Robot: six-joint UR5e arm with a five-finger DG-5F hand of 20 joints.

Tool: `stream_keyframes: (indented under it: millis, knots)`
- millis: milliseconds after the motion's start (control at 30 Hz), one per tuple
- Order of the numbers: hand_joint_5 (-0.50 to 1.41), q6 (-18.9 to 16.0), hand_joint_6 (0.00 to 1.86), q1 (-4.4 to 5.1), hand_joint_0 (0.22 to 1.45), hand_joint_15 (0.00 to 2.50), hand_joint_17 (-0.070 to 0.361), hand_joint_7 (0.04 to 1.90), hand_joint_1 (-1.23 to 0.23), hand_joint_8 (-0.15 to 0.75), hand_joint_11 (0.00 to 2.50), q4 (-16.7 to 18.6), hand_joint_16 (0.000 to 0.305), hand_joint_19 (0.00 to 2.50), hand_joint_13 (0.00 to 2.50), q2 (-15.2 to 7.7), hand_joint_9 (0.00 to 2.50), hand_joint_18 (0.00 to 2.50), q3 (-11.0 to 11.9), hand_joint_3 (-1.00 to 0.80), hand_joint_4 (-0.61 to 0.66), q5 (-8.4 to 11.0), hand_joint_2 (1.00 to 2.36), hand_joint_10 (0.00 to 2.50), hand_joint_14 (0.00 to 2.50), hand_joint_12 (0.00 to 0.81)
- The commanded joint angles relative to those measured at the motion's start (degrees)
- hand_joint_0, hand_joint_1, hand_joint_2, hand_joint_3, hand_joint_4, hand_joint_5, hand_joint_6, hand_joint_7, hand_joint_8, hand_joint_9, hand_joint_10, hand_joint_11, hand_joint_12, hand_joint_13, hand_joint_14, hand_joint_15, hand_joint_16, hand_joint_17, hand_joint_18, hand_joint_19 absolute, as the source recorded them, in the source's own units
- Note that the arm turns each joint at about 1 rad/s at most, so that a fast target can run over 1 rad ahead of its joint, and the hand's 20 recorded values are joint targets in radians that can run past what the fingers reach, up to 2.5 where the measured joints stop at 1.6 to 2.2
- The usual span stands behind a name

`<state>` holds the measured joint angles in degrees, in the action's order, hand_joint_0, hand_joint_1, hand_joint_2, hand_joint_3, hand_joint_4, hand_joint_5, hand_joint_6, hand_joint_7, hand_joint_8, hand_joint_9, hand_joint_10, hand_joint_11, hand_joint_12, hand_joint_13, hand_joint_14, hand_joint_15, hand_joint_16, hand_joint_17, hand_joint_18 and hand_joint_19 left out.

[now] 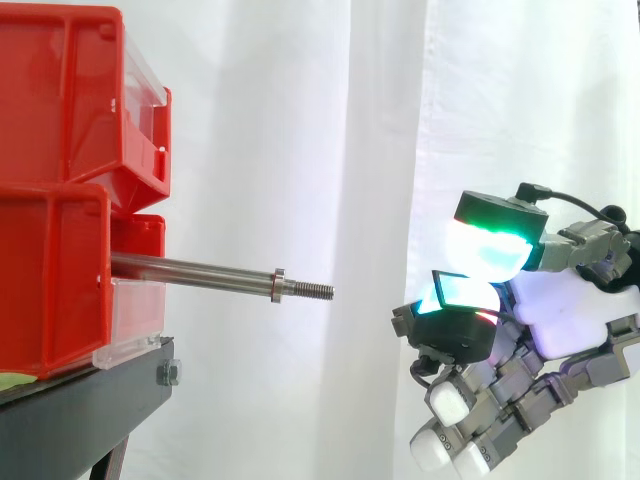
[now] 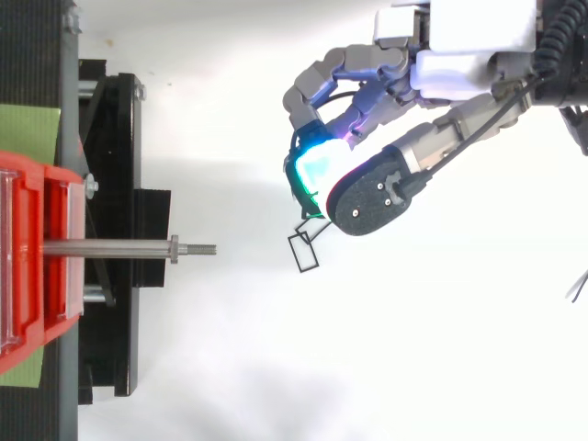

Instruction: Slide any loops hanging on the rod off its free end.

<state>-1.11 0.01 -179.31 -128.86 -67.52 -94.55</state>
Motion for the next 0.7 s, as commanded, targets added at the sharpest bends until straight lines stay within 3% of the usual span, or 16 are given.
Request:
stream_keyframes:
  millis: [0, 667]
  knots:
    - [-0.21, 0.32, 0.88, 0.08, 0.61, 0.0, 0.08, 1.46, -0.75, 0.218, 0.22, 0.01, 0.036, 0.15, 0.6, 0.01, 0.86, 0.48, -0.06, -0.15, -0.17, -0.02, 1.02, 0.01, 0.0, 0.218]
    - [-0.2, 0.32, 0.87, 0.08, 0.61, 0.0, 0.078, 1.44, -0.77, 0.259, 0.04, 0.98, 0.035, 0.1, 0.52, 0.01, 0.8, 0.37, -0.06, -0.17, -0.11, -0.02, 1.02, 0.0, 0.0, 0.219]
